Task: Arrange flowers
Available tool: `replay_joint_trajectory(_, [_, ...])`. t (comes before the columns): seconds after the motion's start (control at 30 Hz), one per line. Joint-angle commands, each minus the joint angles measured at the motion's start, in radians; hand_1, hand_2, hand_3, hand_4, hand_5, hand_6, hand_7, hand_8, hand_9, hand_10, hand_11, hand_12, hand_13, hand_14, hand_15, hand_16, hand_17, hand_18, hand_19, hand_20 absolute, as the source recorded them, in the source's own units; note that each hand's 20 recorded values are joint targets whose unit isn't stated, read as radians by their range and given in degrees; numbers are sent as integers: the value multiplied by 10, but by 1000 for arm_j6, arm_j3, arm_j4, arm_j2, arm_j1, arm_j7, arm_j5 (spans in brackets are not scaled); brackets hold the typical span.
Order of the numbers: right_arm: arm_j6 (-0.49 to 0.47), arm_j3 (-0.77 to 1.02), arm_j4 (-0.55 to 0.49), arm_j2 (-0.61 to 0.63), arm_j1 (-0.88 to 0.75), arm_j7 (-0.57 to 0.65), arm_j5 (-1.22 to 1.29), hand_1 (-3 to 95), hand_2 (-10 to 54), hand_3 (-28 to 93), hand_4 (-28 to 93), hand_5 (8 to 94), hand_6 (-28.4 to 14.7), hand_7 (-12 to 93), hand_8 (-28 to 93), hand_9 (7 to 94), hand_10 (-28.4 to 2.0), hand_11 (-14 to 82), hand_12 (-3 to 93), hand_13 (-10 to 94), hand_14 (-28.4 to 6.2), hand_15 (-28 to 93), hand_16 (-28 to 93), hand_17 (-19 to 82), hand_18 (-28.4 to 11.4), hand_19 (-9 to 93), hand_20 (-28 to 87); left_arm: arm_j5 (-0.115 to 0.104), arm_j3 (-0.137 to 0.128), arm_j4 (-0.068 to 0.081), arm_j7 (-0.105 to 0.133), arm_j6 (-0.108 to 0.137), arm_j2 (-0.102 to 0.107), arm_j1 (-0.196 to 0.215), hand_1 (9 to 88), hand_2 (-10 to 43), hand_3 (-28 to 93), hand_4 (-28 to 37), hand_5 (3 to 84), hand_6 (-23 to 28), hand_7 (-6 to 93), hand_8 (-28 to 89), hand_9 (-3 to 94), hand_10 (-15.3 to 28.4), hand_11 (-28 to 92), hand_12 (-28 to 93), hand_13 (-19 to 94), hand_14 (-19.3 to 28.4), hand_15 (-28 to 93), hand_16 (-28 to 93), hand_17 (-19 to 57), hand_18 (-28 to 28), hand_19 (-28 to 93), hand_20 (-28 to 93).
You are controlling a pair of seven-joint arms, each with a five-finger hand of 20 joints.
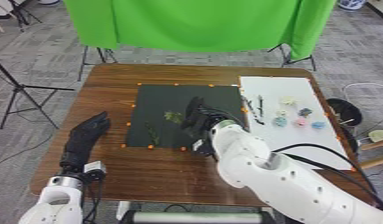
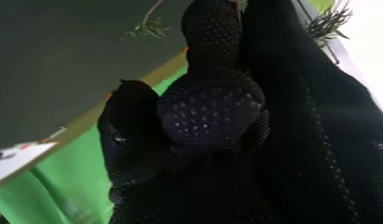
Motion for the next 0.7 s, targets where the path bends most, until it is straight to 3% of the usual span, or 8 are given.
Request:
replay_joint_trajectory(0.03, [21,-20,26,-44,18,14,41,549,-95,592,-98,704,-50,491,148,937,-109,370,210,937,-16,599,177,770,-49,880,337,6,9,8,-11,-21,3,-3,249,-95,715,-246,441,30,108,-65,412,124,150,109,338,140,94,-5,76,90,19,163])
replay_joint_trajectory(0.7, [36,-17,43,-63,15,35,107,542,-95,559,-89,718,-58,446,147,937,-126,335,190,937,-31,565,165,781,-42,838,313,8,9,9,-20,-33,3,-2,247,-95,713,-246,441,31,106,-64,413,123,149,110,339,142,95,-4,76,91,19,162])
